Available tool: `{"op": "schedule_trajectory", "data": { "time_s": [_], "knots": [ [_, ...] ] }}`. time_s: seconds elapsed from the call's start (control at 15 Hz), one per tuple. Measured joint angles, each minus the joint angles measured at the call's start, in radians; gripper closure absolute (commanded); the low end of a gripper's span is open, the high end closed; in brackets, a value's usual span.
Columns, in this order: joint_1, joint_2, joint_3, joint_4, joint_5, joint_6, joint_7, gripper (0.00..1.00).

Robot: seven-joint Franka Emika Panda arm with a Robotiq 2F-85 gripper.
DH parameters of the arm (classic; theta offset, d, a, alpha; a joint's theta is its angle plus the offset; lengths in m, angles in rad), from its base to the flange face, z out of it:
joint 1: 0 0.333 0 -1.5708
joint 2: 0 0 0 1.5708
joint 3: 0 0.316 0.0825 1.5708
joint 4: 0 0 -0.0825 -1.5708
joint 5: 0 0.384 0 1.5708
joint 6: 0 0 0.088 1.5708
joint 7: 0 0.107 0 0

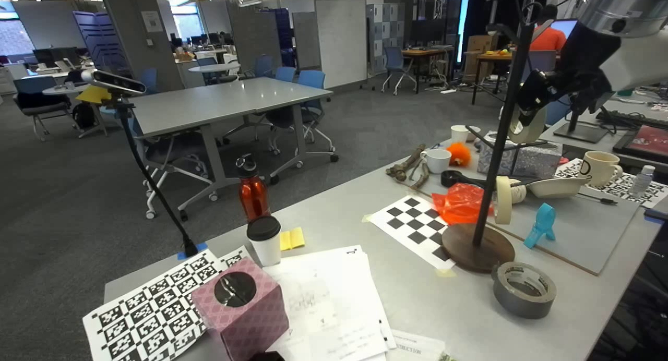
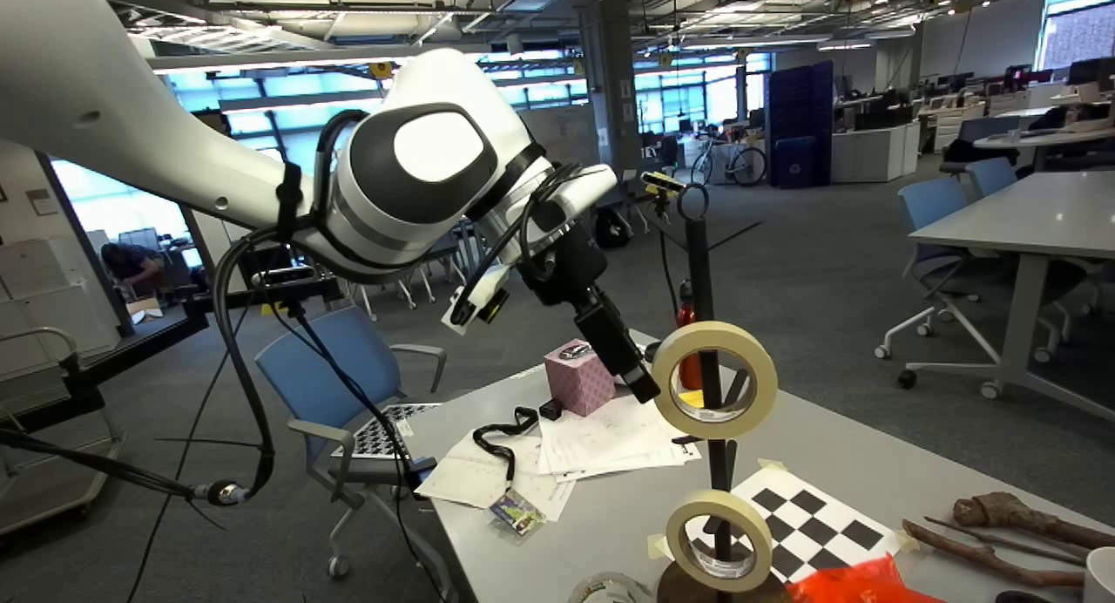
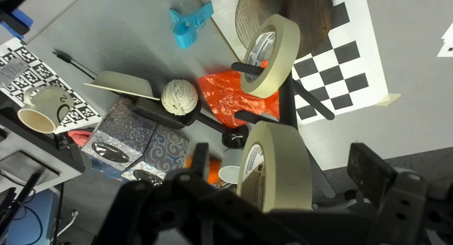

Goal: Move the tape from the top and put it on the table

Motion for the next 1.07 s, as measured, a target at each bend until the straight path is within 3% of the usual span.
{"op": "schedule_trajectory", "data": {
  "time_s": [0.27,0.33,0.53,1.07],
  "knots": [
    [0.0,0.028,-0.011,0.019,-0.038,0.001,0.042,0.03],
    [0.0,0.035,-0.012,0.025,-0.044,0.001,0.049,0.21],
    [0.002,0.052,-0.014,0.039,-0.053,0.001,0.061,0.36],
    [0.013,0.065,-0.016,0.056,-0.056,0.001,0.07,0.96]
  ]
}}
